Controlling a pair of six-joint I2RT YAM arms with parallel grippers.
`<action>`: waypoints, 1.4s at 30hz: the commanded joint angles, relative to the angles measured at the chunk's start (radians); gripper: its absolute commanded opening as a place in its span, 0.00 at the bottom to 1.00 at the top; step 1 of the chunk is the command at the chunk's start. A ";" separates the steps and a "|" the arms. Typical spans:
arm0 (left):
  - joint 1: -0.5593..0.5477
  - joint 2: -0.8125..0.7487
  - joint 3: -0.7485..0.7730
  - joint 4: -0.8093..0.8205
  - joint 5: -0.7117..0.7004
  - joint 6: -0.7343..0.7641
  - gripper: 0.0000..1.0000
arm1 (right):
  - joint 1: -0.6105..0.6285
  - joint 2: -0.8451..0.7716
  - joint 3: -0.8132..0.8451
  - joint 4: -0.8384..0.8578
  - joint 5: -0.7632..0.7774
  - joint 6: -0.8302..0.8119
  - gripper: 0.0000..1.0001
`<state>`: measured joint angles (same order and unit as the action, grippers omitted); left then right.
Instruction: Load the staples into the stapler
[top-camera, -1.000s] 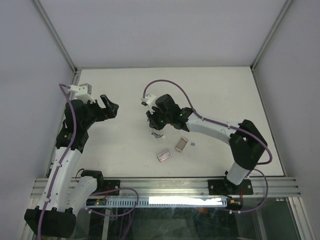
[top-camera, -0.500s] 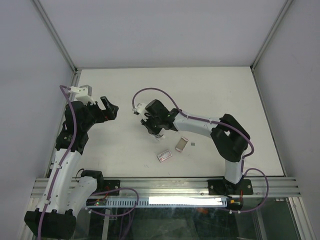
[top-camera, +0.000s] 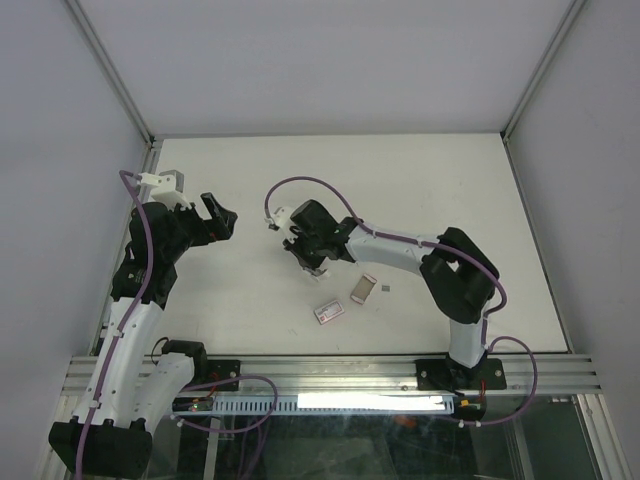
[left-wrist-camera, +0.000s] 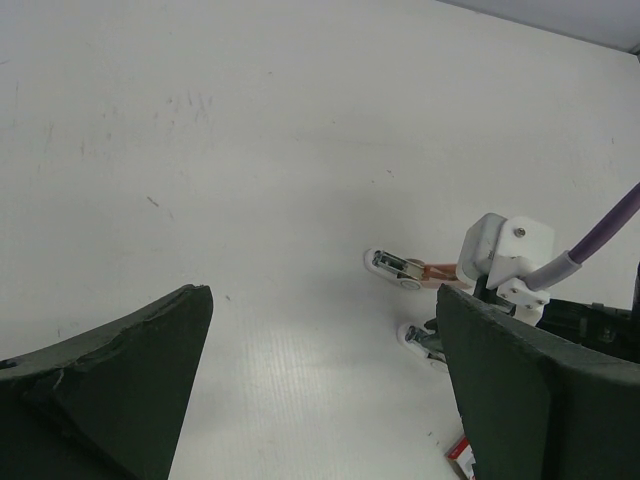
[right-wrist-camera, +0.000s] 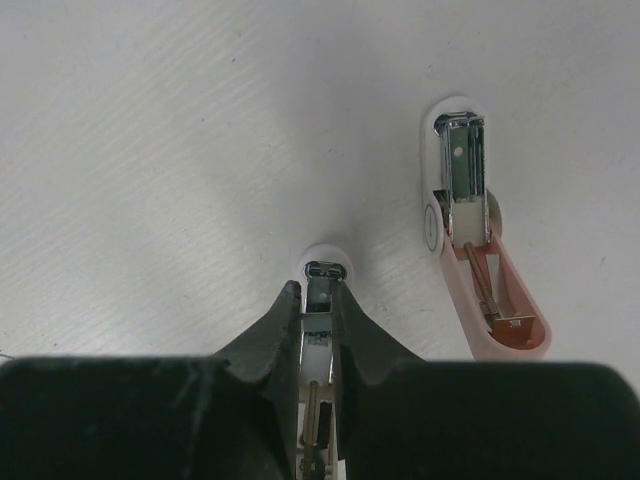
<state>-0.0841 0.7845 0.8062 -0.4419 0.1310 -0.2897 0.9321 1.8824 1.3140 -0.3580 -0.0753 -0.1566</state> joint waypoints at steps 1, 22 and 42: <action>0.001 -0.011 0.003 0.031 -0.002 0.023 0.99 | 0.006 0.011 0.026 0.025 0.025 -0.020 0.04; 0.001 -0.017 0.001 0.031 -0.001 0.024 0.99 | 0.005 0.030 0.029 -0.003 0.046 -0.022 0.03; 0.000 -0.024 0.000 0.030 -0.005 0.025 0.99 | 0.005 0.060 0.116 -0.156 0.042 0.032 0.03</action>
<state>-0.0841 0.7826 0.8040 -0.4419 0.1310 -0.2867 0.9333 1.9472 1.3808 -0.4648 -0.0448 -0.1368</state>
